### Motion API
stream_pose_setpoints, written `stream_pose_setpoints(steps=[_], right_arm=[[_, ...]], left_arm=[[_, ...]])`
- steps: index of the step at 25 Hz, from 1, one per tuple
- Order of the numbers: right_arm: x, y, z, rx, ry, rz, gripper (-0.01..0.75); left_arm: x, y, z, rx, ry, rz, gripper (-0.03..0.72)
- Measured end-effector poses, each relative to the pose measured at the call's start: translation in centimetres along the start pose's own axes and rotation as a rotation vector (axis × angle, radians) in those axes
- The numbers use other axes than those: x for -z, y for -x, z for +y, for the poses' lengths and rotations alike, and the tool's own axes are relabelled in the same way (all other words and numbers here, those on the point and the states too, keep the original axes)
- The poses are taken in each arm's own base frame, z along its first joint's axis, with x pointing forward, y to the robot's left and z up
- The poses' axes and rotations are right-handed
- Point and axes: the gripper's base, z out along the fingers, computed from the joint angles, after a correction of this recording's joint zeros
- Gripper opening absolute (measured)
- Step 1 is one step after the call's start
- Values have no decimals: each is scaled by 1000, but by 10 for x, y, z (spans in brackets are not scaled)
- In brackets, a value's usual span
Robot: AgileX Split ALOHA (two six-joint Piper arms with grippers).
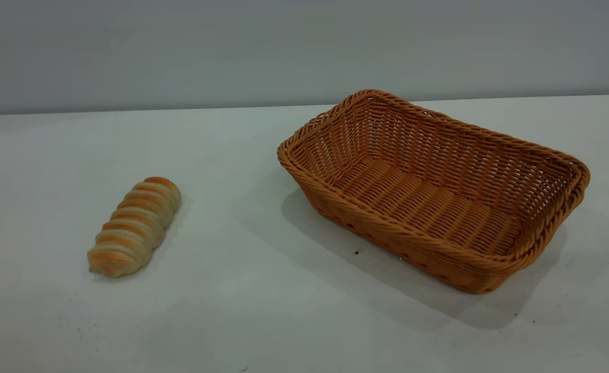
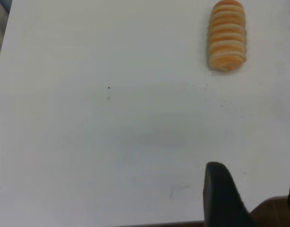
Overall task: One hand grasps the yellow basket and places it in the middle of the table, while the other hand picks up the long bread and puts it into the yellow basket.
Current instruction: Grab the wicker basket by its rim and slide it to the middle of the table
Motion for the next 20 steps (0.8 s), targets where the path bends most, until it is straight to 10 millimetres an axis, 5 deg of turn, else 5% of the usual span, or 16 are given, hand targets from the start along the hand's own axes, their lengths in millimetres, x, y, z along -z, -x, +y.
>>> stream_pose_setpoints(steps=[14,20], right_arm=[[0,1,1,-12,9,-11,365],[3,25,6,-109,78,-257,365]], left_arm=[[1,1,0,32,-9,-12,414],[15,33,-4,81,-74,-291,414]])
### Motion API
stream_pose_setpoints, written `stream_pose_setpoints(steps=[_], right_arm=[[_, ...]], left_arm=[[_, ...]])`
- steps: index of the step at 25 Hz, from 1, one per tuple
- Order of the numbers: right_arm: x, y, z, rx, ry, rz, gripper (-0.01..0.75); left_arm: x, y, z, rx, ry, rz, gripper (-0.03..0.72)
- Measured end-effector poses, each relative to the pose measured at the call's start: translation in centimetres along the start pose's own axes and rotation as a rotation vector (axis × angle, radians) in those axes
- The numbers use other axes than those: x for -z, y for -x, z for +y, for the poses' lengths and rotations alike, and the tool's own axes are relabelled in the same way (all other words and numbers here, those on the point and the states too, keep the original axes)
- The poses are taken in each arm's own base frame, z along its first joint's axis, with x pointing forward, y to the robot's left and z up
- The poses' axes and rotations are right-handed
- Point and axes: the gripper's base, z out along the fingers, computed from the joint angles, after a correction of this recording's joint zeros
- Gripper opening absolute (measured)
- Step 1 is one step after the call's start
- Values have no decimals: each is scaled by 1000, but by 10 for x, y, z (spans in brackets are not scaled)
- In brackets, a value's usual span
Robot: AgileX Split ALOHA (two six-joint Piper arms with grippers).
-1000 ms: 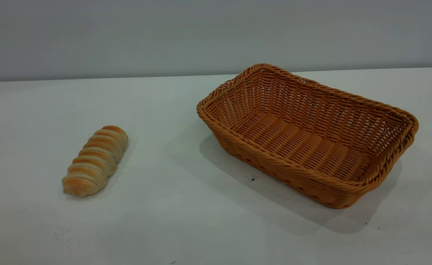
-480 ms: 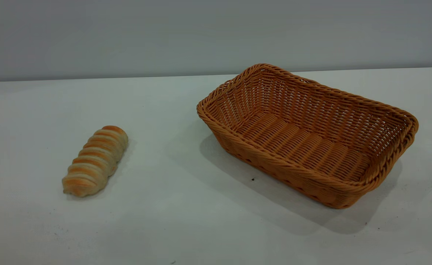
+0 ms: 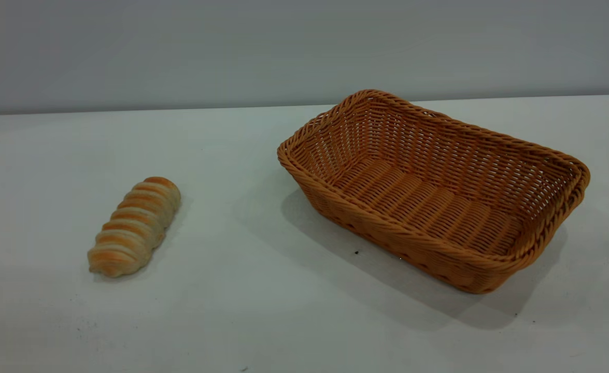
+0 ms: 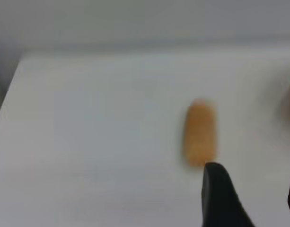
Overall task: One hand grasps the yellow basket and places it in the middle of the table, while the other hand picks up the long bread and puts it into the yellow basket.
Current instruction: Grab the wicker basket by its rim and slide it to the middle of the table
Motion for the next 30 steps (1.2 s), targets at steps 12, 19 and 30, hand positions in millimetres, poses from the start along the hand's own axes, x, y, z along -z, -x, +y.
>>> stream_pose_setpoints(steps=[12,19,30], right_arm=[[-88,52,-15,-139,17,-71,365],[-174,41,-36,-157,-24,190,365],[-259,52,-44,-136,84,382,406]], left_arm=[[-64,80,-8,108,-156,-213,414],[-132,119,-8,-89,-190,-46,414],[-252,151,-2,-239,-244,175,414]])
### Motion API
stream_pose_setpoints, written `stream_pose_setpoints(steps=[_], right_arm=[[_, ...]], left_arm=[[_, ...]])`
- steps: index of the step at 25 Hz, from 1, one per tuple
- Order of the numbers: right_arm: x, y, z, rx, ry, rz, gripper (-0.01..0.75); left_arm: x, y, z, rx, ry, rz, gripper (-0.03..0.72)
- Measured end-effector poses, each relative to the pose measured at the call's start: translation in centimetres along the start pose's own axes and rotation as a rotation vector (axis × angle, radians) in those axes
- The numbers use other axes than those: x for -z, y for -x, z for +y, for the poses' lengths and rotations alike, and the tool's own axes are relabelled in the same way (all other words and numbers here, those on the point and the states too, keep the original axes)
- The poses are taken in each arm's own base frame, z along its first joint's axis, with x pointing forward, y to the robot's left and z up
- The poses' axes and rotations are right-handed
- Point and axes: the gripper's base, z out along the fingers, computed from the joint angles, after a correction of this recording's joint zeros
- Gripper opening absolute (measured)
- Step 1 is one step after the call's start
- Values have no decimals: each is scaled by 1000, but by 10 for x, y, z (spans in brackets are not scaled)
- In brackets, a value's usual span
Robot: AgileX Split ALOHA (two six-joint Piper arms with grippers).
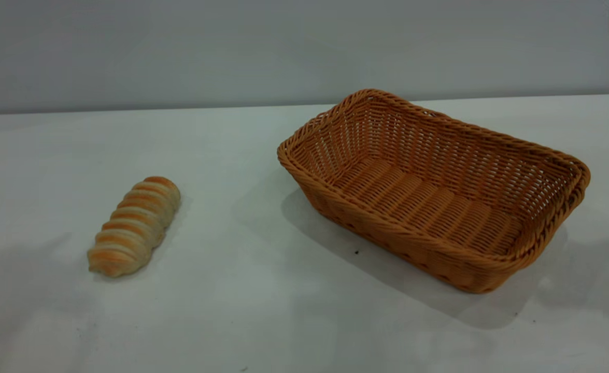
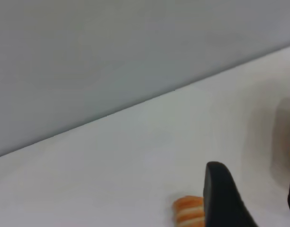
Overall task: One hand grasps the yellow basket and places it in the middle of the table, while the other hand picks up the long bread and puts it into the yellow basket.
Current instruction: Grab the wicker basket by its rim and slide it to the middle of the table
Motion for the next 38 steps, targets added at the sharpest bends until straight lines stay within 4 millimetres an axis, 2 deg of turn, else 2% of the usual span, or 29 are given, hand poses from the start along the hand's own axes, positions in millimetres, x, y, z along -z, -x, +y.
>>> stream_pose_setpoints(steps=[4,8,12,19,29,33,38], right_arm=[[-22,6,-7,-16,3,42,480],[-41,7,-13,-58,-3,81,513],[-60,-4,-22,-101,-18,150,518],[-84,-26,-37,-136,-65,276,518],[-102,-49,-54,-198,-115,405,518],[-112,-60,-58,-237,-111,445,518],[-117,-62,-58,-257,-85,444,518]], left_arm=[[-41,8,15,-26,-22,55,414],[-78,12,27,-49,-35,89,414],[-111,13,34,-51,-61,124,414],[-158,6,28,-64,-130,187,414],[-188,-11,26,-78,-145,229,414],[-193,-13,28,-78,-131,226,414],[-196,-14,30,-84,-114,216,414]])
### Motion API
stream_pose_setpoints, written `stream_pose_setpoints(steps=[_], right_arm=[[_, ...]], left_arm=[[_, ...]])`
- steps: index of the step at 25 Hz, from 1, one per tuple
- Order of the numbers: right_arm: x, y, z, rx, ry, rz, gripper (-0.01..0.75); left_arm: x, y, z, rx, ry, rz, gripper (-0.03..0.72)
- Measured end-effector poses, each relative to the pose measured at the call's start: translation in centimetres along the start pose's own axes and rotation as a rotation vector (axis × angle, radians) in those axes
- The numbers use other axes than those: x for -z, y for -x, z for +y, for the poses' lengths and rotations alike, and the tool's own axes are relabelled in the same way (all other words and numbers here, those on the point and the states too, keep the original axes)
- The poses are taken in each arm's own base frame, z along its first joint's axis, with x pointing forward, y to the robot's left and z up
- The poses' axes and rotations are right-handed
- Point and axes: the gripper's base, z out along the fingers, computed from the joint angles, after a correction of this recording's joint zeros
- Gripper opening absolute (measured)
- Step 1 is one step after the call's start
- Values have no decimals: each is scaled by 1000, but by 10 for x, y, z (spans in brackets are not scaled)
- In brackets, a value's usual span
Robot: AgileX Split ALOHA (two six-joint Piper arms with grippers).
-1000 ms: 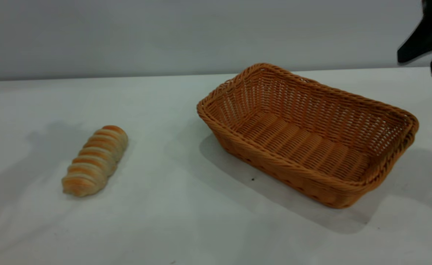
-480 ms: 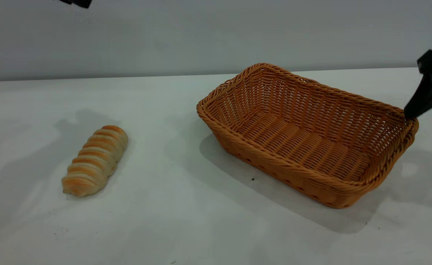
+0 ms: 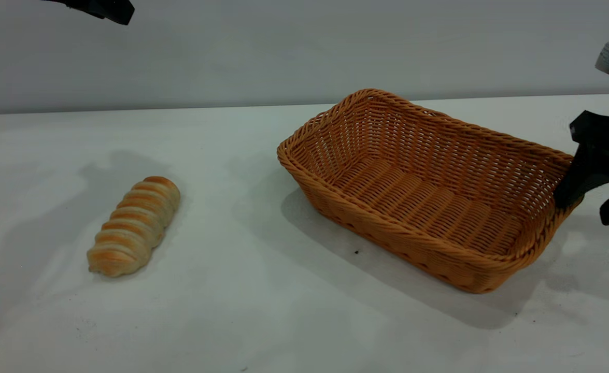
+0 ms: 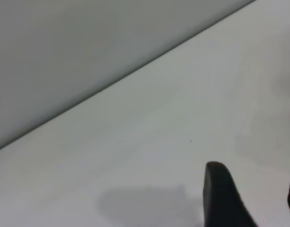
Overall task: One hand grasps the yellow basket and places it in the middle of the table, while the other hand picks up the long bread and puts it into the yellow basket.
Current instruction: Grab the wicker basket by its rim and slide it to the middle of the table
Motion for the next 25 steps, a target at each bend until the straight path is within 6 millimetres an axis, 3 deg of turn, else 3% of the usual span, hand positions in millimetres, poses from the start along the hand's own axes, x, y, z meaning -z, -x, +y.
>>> stream_pose_setpoints(steps=[9,19,22,25], right_arm=[[-6,-2,13,18,57,10,504],[-62,-29,24,8,53,138,498],[-68,-30,25,-1,60,137,456],[-70,-30,26,-23,68,132,331]], left_arm=[[0,1,1,-18,13,-9,387],[0,2,2,-26,25,-17,379],[0,2,3,-26,32,-22,379],[-2,1,3,-24,34,-19,379]])
